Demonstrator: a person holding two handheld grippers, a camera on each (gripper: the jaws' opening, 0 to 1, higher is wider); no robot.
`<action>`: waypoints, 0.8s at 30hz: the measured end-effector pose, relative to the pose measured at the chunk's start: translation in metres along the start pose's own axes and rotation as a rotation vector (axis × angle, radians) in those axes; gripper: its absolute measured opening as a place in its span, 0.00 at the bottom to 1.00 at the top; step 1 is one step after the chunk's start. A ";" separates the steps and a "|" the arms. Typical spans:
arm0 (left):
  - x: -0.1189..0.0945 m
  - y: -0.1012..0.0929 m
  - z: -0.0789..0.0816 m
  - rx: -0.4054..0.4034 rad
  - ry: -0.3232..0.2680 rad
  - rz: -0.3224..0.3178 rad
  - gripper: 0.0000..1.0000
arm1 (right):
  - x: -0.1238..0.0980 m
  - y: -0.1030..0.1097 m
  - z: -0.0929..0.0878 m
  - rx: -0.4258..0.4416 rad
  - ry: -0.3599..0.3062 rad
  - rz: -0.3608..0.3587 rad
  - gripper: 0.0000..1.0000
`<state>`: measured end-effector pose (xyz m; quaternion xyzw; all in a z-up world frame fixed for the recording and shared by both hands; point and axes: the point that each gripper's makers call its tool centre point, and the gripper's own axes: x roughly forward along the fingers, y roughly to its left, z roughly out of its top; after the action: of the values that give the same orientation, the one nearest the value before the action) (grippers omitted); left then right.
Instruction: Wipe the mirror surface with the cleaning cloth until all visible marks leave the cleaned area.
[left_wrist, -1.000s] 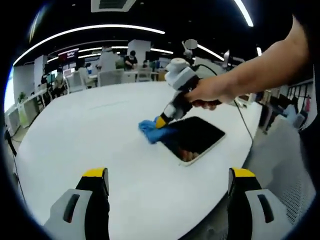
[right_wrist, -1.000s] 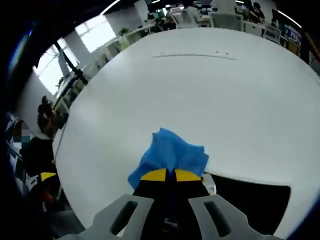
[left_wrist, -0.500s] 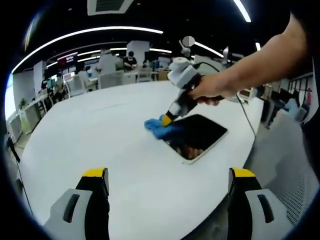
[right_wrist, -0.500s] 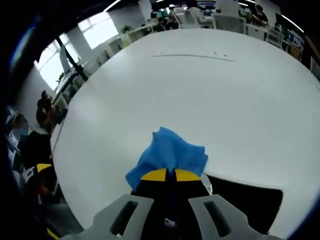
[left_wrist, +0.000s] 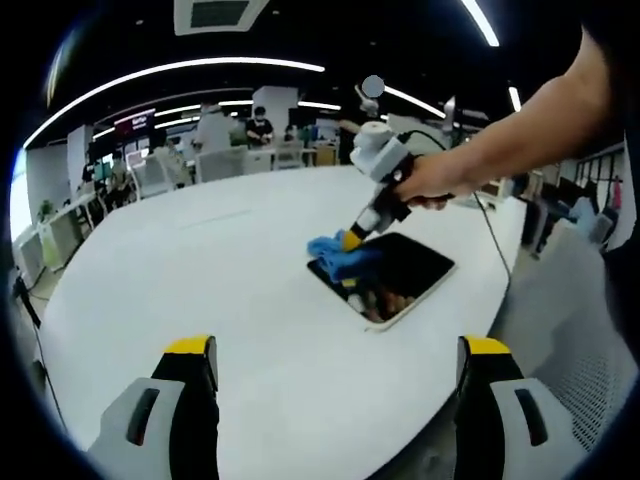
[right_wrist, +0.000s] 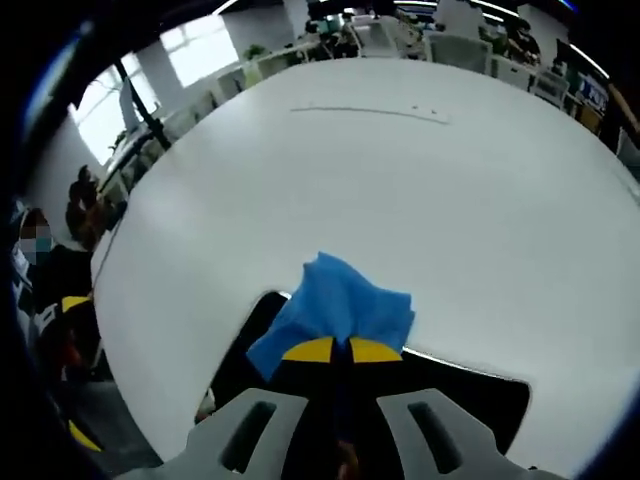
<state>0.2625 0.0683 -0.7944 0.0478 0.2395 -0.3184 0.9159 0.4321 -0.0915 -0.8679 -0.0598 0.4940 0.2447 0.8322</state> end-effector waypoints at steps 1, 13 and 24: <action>0.000 0.000 0.000 0.001 0.000 0.001 0.99 | -0.001 -0.001 -0.001 0.000 0.001 0.001 0.00; 0.000 0.003 -0.002 0.000 0.004 0.009 0.99 | 0.000 -0.004 -0.002 0.005 -0.008 -0.023 0.00; -0.001 -0.001 -0.004 0.005 0.007 -0.009 0.99 | -0.003 -0.007 -0.004 0.046 -0.029 -0.022 0.00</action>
<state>0.2596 0.0694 -0.7976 0.0504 0.2420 -0.3229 0.9136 0.4309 -0.1000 -0.8680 -0.0423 0.4870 0.2250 0.8429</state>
